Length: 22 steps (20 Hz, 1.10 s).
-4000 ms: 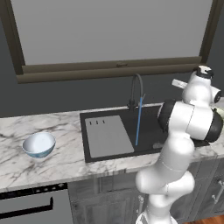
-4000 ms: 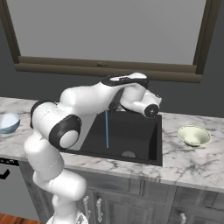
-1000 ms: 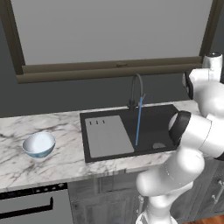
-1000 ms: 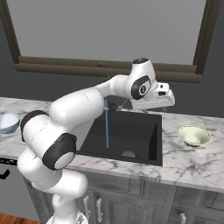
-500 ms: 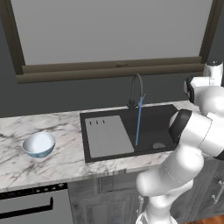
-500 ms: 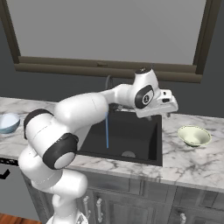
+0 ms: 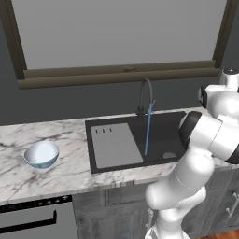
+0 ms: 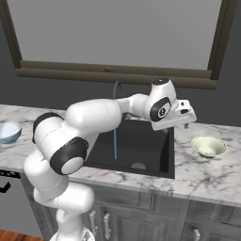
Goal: Rinse each bowl for a few seconds and place them down in the sink or on the counter.
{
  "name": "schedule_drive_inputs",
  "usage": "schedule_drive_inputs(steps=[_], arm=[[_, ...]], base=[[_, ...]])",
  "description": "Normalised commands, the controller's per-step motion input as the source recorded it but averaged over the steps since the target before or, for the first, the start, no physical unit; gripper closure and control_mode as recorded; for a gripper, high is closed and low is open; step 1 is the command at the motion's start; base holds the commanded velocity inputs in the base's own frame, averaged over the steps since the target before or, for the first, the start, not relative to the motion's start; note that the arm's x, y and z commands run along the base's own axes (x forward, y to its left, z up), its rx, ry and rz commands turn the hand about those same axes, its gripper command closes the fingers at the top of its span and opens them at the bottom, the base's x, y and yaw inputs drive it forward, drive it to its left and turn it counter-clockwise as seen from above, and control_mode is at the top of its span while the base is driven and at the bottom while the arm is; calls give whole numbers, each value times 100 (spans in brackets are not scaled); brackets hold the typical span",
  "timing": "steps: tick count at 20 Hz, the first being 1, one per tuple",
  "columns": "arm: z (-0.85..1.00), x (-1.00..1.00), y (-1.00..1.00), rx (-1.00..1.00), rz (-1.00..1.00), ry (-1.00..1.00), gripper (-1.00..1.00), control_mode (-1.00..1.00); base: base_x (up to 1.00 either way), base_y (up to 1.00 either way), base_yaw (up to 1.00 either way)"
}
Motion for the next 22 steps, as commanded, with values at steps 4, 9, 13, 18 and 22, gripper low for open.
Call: schedule_drive_inputs(steps=[4,9,13,18,22], arm=[[-16,9,-16,0,8,0,-100,-100],[-20,6,-19,0,8,0,-100,-100],[-18,6,-12,0,8,0,-100,-100],[-13,8,-20,0,7,0,-100,-100],[-15,2,-12,-1,5,1,-100,-100]], base=[[0,0,0],[0,0,0],[0,0,0],[0,0,0],[0,0,0]])
